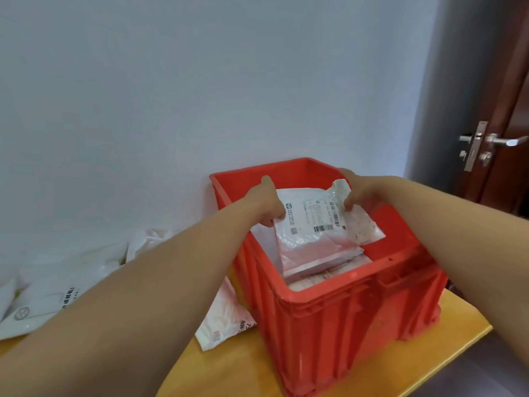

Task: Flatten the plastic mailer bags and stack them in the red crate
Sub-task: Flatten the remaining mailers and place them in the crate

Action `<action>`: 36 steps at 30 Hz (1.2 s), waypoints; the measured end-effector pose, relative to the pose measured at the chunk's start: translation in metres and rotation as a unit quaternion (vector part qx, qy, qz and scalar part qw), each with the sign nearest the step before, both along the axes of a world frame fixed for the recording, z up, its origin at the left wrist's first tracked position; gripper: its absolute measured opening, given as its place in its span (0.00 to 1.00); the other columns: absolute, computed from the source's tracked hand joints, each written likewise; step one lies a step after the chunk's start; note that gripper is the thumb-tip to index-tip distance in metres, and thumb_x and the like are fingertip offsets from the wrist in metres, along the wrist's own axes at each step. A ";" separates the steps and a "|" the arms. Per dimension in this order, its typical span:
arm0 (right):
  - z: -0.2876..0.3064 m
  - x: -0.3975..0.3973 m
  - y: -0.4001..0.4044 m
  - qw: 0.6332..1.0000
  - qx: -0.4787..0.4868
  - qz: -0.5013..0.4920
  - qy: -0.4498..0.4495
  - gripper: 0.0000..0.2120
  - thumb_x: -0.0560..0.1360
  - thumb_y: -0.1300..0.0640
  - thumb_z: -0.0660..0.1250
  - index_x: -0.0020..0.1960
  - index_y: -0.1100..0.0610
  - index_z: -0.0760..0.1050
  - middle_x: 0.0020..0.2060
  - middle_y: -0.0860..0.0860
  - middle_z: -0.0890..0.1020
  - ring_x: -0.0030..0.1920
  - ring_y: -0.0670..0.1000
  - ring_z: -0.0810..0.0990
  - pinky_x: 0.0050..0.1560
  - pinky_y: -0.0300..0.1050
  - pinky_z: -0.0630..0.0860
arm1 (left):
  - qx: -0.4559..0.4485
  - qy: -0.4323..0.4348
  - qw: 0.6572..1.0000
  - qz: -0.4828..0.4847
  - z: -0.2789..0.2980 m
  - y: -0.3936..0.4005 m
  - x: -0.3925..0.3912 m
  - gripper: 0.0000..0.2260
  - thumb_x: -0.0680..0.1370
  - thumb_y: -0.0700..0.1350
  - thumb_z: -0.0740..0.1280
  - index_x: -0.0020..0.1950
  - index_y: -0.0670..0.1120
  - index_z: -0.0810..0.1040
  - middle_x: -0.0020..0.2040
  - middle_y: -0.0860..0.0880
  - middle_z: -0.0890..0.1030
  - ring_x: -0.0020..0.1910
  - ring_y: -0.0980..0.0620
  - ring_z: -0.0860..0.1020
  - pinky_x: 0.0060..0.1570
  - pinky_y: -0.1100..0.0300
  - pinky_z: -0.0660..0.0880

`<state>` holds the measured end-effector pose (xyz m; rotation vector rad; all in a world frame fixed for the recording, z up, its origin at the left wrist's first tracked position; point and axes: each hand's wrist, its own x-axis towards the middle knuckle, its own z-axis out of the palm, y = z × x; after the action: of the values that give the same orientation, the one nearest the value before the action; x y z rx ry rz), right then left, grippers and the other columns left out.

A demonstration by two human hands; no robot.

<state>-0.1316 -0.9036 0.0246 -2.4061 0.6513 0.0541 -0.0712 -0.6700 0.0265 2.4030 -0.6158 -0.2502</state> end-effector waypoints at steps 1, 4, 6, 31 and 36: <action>0.003 0.004 -0.004 1.000 -0.011 0.009 0.022 0.45 0.73 0.67 0.70 0.79 0.42 0.50 0.68 0.56 0.70 0.58 0.63 0.78 0.55 0.63 0.80 | 0.004 0.010 1.000 -0.001 0.001 -0.003 0.003 0.28 0.74 0.33 0.70 0.71 0.40 0.62 0.57 0.37 0.77 0.47 0.41 0.81 0.43 0.51 0.82; 0.004 0.010 -0.009 0.993 -0.070 0.040 0.085 0.34 0.75 0.64 0.68 0.75 0.43 0.60 0.59 0.59 0.76 0.49 0.59 0.80 0.55 0.59 0.80 | 0.065 0.062 0.996 -0.022 -0.003 -0.013 0.011 0.16 0.76 0.34 0.70 0.62 0.33 0.73 0.50 0.36 0.81 0.43 0.42 0.83 0.49 0.49 0.82; -0.006 0.015 -0.016 0.988 -0.078 0.051 0.124 0.25 0.77 0.64 0.66 0.70 0.47 0.66 0.52 0.60 0.79 0.43 0.56 0.81 0.50 0.55 0.81 | 0.130 0.093 0.986 -0.046 -0.010 -0.020 0.014 0.13 0.78 0.36 0.68 0.61 0.32 0.75 0.43 0.38 0.81 0.38 0.46 0.82 0.51 0.51 0.82; -0.062 0.031 0.006 0.926 -0.104 0.115 0.343 0.20 0.83 0.60 0.56 0.75 0.57 0.64 0.62 0.53 0.78 0.56 0.57 0.80 0.41 0.50 0.78 | 0.434 0.180 0.859 -0.204 -0.059 -0.057 0.016 0.18 0.83 0.39 0.60 0.73 0.43 0.68 0.68 0.44 0.76 0.61 0.43 0.78 0.58 0.48 0.76; -0.061 0.028 0.008 0.918 -0.062 0.093 0.380 0.17 0.84 0.55 0.58 0.71 0.57 0.68 0.65 0.53 0.79 0.64 0.60 0.79 0.24 0.45 0.79 | 0.392 0.151 0.880 -0.221 -0.052 -0.057 0.010 0.18 0.83 0.36 0.58 0.74 0.44 0.68 0.68 0.45 0.77 0.56 0.46 0.81 0.62 0.49 0.75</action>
<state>-0.1040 -0.8960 -0.0366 -2.5279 0.7642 1.1014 -0.0611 -0.7267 -0.0253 2.8256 -1.0569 -1.2581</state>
